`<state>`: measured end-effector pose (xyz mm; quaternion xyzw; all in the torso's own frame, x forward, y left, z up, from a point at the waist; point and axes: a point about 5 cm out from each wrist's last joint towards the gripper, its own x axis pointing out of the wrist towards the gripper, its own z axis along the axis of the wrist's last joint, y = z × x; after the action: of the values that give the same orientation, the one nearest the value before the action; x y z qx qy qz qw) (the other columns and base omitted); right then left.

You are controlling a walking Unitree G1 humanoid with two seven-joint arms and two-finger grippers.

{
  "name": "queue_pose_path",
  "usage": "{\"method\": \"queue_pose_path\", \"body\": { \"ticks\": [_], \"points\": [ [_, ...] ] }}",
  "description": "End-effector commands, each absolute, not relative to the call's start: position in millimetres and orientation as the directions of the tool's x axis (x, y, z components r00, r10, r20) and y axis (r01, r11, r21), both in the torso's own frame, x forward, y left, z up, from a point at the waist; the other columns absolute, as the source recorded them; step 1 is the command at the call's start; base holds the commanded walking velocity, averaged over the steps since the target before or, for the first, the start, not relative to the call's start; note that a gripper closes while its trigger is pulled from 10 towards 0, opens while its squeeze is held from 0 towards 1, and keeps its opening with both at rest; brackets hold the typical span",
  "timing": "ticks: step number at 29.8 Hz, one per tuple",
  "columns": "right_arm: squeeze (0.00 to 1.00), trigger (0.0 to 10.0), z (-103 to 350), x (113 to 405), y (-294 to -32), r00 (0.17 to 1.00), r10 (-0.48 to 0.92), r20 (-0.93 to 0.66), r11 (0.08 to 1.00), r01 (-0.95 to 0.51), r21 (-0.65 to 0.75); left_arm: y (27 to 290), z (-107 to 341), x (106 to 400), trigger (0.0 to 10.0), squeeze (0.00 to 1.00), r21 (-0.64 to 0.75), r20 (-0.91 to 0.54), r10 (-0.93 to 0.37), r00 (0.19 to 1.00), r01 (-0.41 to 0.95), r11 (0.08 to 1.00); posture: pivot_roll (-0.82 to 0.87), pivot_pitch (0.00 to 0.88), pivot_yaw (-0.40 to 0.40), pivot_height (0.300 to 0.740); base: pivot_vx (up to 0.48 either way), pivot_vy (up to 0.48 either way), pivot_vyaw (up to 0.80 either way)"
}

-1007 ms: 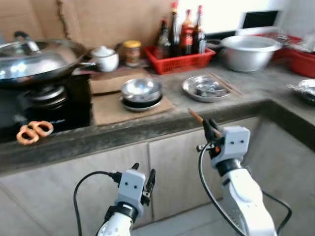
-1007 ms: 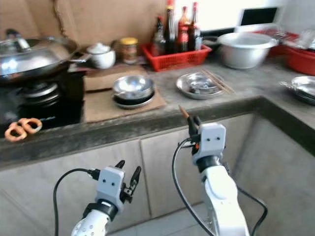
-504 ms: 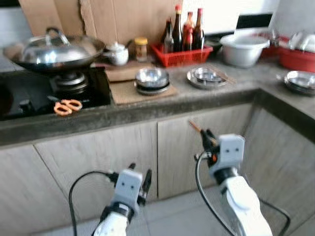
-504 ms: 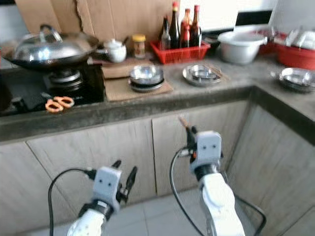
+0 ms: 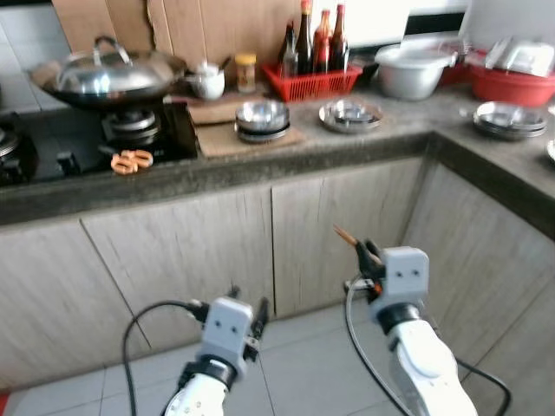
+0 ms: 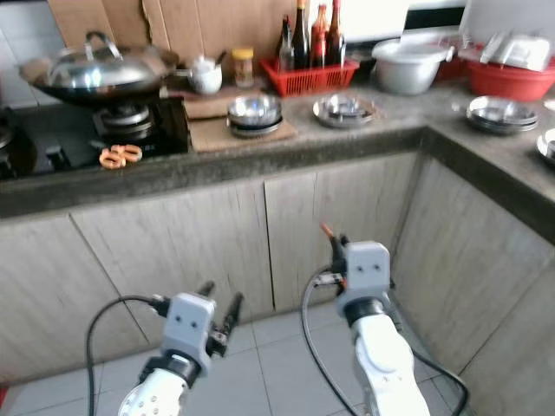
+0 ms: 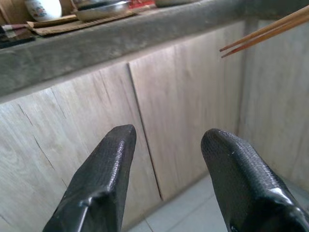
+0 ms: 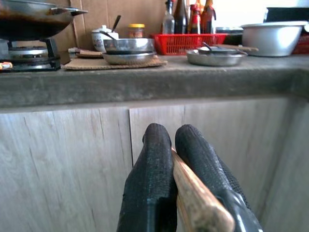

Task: Kitchen organization

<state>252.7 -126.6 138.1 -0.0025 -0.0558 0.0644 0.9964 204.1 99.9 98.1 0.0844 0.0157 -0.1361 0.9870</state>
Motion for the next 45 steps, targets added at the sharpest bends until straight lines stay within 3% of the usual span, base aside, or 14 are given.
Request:
{"method": "queue_pose_path", "body": {
  "ticks": [1,15,28,45],
  "points": [
    [0.00,10.0,132.7,251.4,-132.1,0.991,0.113,0.078,0.994,-0.112,-0.017,94.6,99.6,204.2,10.0,0.00,0.160,-0.050,-0.286,0.957,0.290,0.943,0.04,0.000,0.015,0.740,-0.349,0.000,-0.79],
    [0.00,10.0,128.5,246.9,-132.5,0.993,0.096,0.063,0.995,-0.094,-0.028,94.2,98.1,202.7,10.0,0.00,0.159,-0.056,-0.294,0.954,0.299,0.941,0.03,0.000,0.021,0.740,-0.336,0.000,-0.79],
    [0.00,10.0,129.9,246.7,-129.5,0.992,0.098,0.074,0.995,-0.096,-0.036,95.6,98.3,203.1,10.0,0.00,0.153,-0.065,-0.280,0.958,0.287,0.946,0.03,0.000,0.023,0.740,0.000,0.000,-0.79],
    [0.00,10.0,132.2,248.3,-125.5,0.988,0.125,0.088,0.992,-0.122,-0.033,97.0,99.4,204.4,10.0,0.00,0.151,-0.065,-0.269,0.961,0.276,0.949,0.03,0.005,0.022,0.740,0.105,0.000,0.00]
  ]
}}
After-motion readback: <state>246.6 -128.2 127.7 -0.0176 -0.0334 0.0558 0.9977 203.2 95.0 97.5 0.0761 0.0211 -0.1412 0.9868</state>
